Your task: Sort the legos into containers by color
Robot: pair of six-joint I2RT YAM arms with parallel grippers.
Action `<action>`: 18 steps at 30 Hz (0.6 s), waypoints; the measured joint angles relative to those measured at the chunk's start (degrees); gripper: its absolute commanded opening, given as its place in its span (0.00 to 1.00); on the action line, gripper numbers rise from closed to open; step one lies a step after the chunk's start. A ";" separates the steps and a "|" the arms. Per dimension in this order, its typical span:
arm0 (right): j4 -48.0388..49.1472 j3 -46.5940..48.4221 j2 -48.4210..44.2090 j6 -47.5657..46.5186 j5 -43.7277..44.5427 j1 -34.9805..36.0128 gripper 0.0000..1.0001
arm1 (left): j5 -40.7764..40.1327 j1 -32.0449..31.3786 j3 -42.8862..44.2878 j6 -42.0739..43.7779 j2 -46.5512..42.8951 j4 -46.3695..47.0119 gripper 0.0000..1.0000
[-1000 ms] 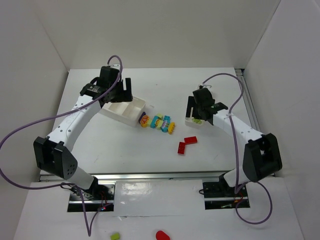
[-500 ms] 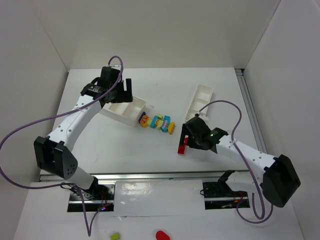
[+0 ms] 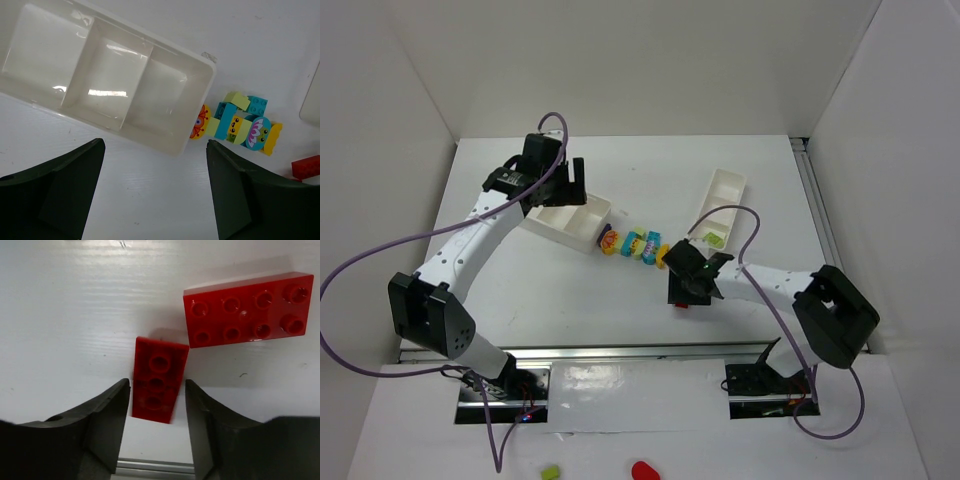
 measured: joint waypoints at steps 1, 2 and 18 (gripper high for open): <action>0.11 0.17 0.24 -0.35 0.13 0.02 0.43 | -0.17 0.00 0.00 0.00 0.00 -0.02 0.92; 0.22 0.46 0.48 -0.79 0.28 0.02 0.29 | -0.46 0.00 0.00 0.00 0.00 -0.07 0.92; -3.08 28.22 4.92 -13.51 6.23 -12.09 0.11 | -3.89 0.00 0.22 -0.04 0.13 -1.27 0.93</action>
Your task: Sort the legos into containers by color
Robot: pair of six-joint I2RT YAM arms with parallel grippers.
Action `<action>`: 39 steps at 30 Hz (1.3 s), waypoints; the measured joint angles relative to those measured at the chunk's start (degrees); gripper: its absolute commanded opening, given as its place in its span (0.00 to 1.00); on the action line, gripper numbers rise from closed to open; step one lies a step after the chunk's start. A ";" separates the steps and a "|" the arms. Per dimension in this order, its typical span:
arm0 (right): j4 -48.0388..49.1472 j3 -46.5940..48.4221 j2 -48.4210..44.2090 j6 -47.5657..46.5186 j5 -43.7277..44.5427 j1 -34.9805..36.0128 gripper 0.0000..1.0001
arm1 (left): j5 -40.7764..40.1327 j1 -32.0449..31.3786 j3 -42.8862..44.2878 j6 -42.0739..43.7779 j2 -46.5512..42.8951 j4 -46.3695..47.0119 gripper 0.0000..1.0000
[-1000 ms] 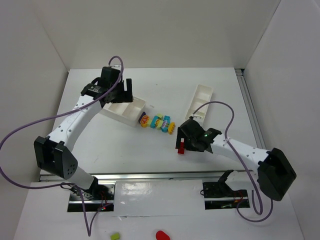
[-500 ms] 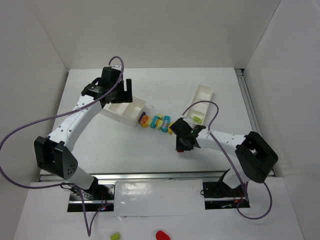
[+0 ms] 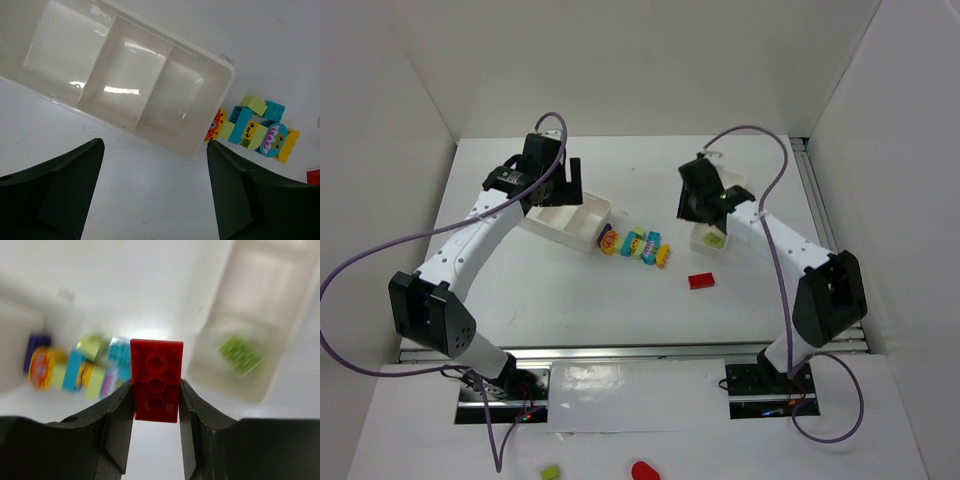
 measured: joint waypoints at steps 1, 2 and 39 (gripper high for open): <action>0.26 2.36 1.66 -1.01 0.39 -3.17 0.11 | -0.11 0.00 0.28 -0.02 0.20 -0.28 0.93; 0.70 4.11 3.37 -1.92 0.66 -5.57 0.11 | -0.11 0.00 0.57 -0.02 0.39 -0.42 0.93; 2.29 -22.08 -17.38 -3.43 -5.77 -4.90 0.98 | 1.22 0.00 0.48 0.22 0.66 -1.99 0.93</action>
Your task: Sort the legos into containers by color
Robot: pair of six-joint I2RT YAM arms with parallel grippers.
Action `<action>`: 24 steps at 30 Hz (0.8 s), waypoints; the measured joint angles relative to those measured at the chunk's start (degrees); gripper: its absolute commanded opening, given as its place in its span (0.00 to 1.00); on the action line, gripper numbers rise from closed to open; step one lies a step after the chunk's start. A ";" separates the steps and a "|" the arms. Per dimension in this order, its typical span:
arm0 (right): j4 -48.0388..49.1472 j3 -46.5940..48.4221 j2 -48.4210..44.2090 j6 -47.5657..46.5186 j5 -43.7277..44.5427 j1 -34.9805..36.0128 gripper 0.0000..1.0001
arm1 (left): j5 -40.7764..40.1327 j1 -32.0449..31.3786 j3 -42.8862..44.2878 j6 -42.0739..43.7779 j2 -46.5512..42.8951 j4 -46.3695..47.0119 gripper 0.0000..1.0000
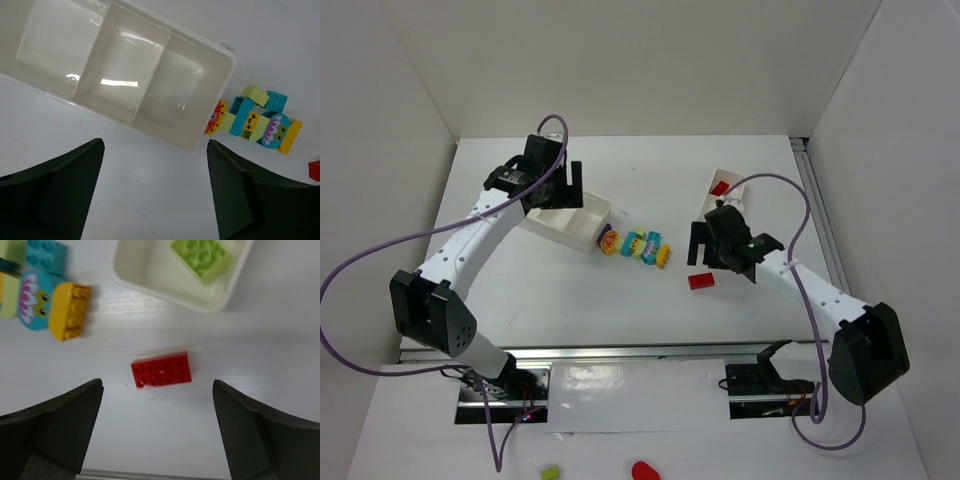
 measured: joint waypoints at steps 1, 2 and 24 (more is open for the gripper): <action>-0.68 -1.40 -0.46 1.03 -0.22 -0.02 0.98 | 0.15 0.00 -0.26 -0.02 0.00 0.07 0.93; -1.20 -2.47 -0.50 2.21 -0.59 -0.02 0.98 | 0.33 0.00 -0.46 -0.02 0.00 0.04 0.93; 4.37 -5.35 13.42 32.09 0.79 4.85 0.86 | 1.25 -0.63 -2.12 -0.11 -0.39 0.76 0.93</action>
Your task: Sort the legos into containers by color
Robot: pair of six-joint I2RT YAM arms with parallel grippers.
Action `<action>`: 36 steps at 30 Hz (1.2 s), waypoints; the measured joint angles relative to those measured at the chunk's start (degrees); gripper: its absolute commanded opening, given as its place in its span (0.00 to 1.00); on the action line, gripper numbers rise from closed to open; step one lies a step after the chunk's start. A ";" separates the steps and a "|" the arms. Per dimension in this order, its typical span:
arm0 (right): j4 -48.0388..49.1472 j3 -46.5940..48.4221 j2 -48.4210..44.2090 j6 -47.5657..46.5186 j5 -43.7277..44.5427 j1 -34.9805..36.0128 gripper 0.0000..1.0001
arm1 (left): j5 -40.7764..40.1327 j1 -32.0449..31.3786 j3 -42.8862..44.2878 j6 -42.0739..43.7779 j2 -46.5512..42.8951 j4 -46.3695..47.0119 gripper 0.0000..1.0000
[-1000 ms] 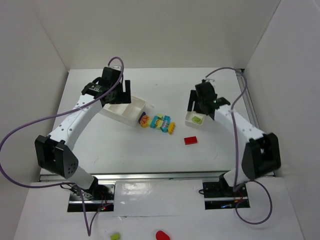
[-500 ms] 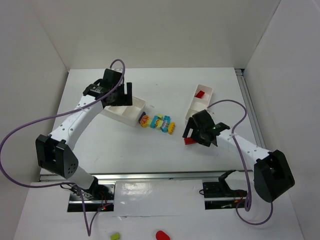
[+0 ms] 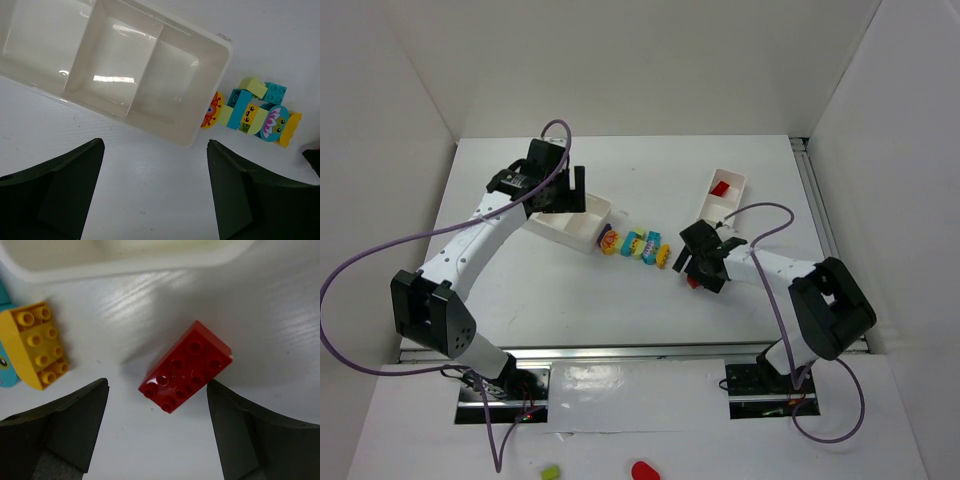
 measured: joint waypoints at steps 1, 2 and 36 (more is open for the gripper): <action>0.04 0.94 1.11 0.00 1.14 0.15 0.86 | -0.04 0.00 0.00 0.00 -0.04 0.02 0.93; 0.04 1.73 2.10 -0.02 2.34 0.31 0.84 | -0.09 0.00 -0.02 0.00 -0.04 0.02 0.93; -2.64 40.50 18.56 -25.09 12.17 -17.94 0.11 | -3.30 0.00 5.46 0.13 4.57 -0.28 0.95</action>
